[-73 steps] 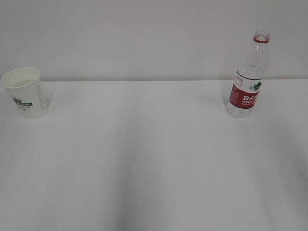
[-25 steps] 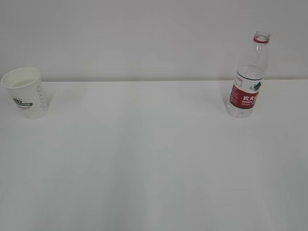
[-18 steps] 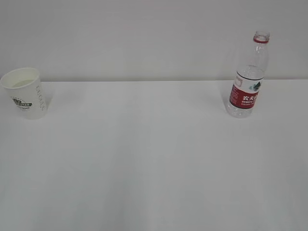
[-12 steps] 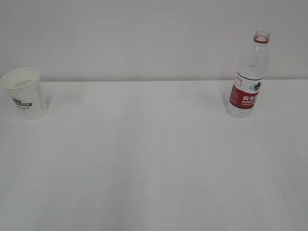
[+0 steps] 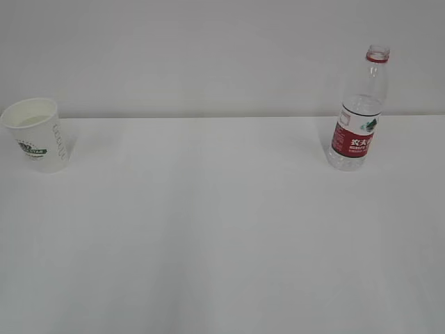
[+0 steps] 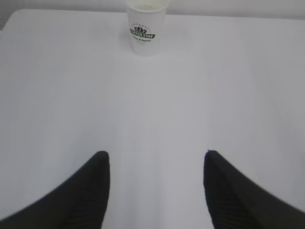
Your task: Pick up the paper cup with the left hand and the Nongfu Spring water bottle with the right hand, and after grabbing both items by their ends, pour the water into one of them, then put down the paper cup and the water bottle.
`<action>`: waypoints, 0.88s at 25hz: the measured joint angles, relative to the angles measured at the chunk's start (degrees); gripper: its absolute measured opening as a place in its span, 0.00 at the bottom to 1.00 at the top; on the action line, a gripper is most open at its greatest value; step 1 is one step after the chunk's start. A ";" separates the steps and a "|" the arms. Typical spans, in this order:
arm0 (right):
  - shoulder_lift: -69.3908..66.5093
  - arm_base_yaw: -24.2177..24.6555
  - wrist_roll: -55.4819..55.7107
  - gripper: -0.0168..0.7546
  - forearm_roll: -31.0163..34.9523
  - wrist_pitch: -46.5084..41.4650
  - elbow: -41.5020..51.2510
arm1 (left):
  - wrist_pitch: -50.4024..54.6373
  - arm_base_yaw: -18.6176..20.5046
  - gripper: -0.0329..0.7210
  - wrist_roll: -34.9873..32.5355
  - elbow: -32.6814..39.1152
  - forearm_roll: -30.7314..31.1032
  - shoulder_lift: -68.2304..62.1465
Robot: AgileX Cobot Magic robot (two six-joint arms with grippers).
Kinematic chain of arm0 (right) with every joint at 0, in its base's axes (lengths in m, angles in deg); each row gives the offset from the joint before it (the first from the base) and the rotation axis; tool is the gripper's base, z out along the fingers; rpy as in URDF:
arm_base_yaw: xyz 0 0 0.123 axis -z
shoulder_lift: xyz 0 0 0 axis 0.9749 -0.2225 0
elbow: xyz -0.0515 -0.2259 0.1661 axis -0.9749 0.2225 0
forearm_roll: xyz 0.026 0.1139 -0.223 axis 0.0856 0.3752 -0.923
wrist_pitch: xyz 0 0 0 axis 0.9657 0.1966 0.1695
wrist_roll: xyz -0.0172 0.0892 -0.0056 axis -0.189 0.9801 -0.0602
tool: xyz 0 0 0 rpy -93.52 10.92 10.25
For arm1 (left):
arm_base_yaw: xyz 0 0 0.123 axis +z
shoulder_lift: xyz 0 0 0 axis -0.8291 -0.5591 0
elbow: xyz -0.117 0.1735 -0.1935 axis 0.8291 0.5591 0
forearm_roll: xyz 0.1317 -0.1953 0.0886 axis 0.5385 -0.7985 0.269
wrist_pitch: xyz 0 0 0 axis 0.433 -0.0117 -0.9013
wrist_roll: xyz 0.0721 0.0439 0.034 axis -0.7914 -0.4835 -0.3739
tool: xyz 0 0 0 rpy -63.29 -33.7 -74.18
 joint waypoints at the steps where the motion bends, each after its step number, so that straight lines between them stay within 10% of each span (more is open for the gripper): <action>1: 0.40 0.00 0.05 0.79 -0.10 0.00 0.00 | 0.00 0.00 0.65 0.00 0.00 0.00 0.12; 22: 0.51 0.00 0.19 0.79 -0.10 0.00 0.00 | -0.18 0.00 0.64 0.00 0.21 0.00 0.12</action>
